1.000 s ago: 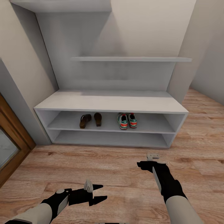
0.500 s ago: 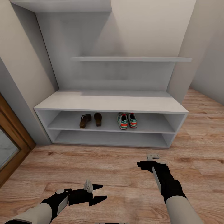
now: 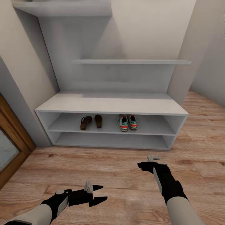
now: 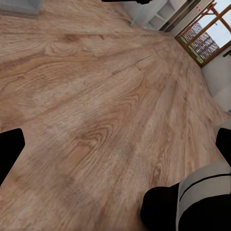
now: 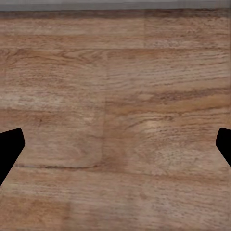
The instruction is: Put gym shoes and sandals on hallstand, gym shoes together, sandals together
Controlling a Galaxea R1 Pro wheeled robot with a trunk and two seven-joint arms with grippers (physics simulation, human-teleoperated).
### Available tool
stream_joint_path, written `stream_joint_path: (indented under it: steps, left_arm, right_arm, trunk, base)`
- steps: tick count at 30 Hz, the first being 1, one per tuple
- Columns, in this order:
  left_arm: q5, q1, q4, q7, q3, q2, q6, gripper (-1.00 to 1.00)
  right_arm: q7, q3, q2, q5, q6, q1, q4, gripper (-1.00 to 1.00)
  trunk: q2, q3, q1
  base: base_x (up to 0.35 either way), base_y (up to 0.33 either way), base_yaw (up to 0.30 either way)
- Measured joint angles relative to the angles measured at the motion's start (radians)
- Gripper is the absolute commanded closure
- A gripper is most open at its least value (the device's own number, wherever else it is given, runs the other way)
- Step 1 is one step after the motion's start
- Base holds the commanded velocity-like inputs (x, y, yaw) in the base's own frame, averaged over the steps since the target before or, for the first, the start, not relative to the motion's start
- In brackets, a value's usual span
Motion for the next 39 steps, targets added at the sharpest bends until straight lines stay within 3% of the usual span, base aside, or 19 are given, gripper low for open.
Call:
stream_joint_path:
  steps: [9,13,16,22,27,33,35,36,39]
  left_arm:
    - [0.000,0.000,0.000,0.000,0.000,0.005,0.000,-1.00]
    - [0.000,0.000,0.000,0.000,0.001,0.016,0.000,-1.00]
    - [0.003,0.000,0.000,0.000,0.003,0.038,0.000,-1.00]
    - [0.007,0.000,0.000,0.000,0.004,0.063,0.000,-1.00]
    - [0.008,0.000,0.000,0.000,0.006,0.069,0.000,-1.00]
    - [0.014,0.000,-0.001,0.000,0.008,0.094,0.001,-1.00]
    - [0.029,0.000,-0.001,0.000,0.008,0.102,0.002,-1.00]
    - [0.051,0.000,-0.001,0.000,0.008,0.105,0.002,-1.00]
    - [0.067,0.000,-0.001,0.000,0.008,0.106,0.002,-1.00]
  right_arm:
    - [0.001,0.000,0.000,-0.006,0.000,0.000,0.017,-1.00]
    - [0.003,0.001,0.000,-0.055,0.000,0.000,0.057,-1.00]
    - [0.003,0.001,-0.001,-0.147,-0.001,0.000,0.105,-1.00]
    - [0.008,0.001,-0.005,-0.249,-0.002,0.000,0.211,-1.00]
    - [0.009,0.002,-0.008,-0.272,-0.002,0.000,0.290,-1.00]
    - [0.013,0.003,-0.007,-0.278,-0.004,0.000,0.323,-1.00]
    - [0.051,0.003,-0.008,-0.278,-0.004,0.000,0.326,-1.00]
    - [0.141,0.004,-0.008,-0.277,-0.005,0.000,0.329,-1.00]
    - [0.231,0.004,-0.008,-0.272,-0.006,0.000,0.336,-1.00]
  trunk:
    - [0.002,0.035,-0.004]
    - [0.003,0.050,-0.006]
    - [0.004,0.062,-0.007]
    - [0.005,0.085,-0.010]
    - [0.006,0.104,-0.012]
    - [0.008,0.128,-0.015]
    - [0.008,0.135,-0.016]
    - [0.008,0.139,-0.016]
    - [0.009,0.151,-0.018]
  base:
    - [0.000,0.000,0.000]
    - [0.000,0.000,0.000]
    - [0.000,0.000,0.000]
    - [0.000,0.000,0.000]
    - [0.000,0.000,0.000]
    - [0.000,0.000,0.000]
    - [0.000,0.000,0.000]
    - [0.000,0.000,0.000]
    - [0.000,0.000,0.000]
